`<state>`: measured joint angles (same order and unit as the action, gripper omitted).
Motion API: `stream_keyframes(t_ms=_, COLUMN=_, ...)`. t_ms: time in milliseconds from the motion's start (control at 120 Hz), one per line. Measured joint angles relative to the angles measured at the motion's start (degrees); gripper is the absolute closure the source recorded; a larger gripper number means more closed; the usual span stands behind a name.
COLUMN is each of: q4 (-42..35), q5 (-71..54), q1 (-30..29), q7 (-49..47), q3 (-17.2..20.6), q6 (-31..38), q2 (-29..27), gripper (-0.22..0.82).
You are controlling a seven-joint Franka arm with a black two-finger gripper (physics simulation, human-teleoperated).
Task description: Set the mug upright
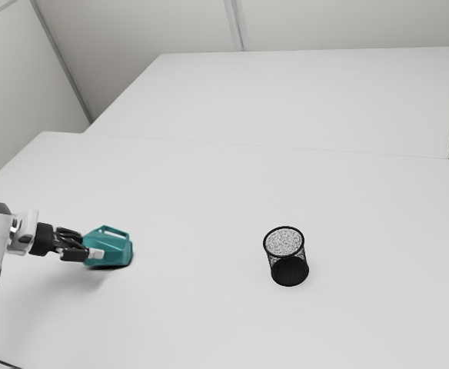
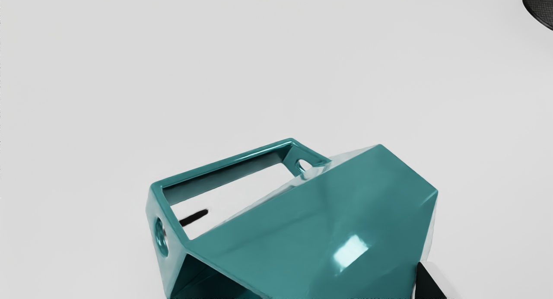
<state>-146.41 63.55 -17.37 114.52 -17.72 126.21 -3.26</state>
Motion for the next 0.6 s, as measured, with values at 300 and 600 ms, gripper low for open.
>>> stream_keyframes(t_ms=300, q4=0.14, q5=0.60, q1=0.15, q7=3.11, q3=0.11, q6=0.15, q2=-2.25, gripper=0.70)
stream_keyframes(t_ms=600, q4=0.14, q5=2.12, q1=0.67, q7=4.81, q3=0.39, q6=1.31, q2=-4.17, gripper=0.77)
